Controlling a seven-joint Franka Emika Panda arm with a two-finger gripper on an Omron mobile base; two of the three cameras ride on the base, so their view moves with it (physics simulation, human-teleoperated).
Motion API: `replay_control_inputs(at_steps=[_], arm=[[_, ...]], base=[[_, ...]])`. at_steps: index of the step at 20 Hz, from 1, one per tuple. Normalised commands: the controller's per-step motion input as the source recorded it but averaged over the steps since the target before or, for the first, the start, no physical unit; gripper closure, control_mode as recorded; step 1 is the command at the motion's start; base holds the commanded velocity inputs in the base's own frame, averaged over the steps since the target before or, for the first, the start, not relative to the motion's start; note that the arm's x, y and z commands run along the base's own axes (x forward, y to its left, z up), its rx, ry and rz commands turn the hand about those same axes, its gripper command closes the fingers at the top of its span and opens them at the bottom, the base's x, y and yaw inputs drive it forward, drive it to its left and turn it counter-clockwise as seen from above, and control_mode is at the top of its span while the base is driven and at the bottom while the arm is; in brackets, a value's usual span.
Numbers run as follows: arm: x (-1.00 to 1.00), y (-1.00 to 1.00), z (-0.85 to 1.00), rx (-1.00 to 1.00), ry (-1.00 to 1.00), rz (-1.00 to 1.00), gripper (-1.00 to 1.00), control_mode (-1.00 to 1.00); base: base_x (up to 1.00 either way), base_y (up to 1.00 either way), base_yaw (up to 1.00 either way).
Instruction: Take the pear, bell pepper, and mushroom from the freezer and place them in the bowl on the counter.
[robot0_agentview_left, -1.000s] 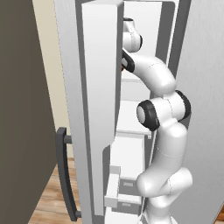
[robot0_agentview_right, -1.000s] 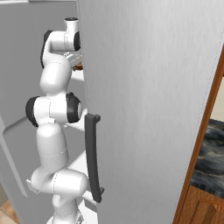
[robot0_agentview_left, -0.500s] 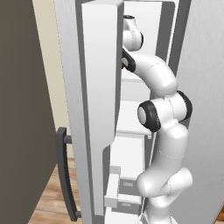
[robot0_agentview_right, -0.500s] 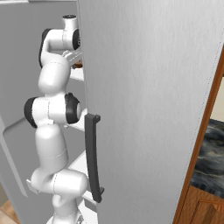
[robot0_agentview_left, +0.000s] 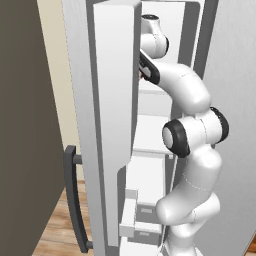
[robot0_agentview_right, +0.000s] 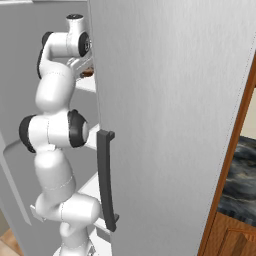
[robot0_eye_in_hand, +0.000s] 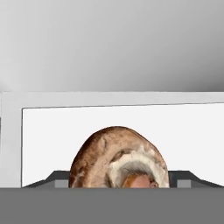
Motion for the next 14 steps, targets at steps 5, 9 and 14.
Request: replay_control_inputs(at_steps=[5, 9, 14], arm=[[-0.23, -0.28, 0.00, 0.00, -0.08, 0.05, 1.00, -1.00], [-0.44, -0.11, 0.00, 0.00, -0.11, 0.03, 1.00, -1.00], [-0.41, -0.08, 0.01, 0.00, -0.18, 0.00, 1.00, -1.00]], base=[[0.00, 0.00, 0.00], [0.00, 0.00, 0.00], [0.00, 0.00, 0.00]])
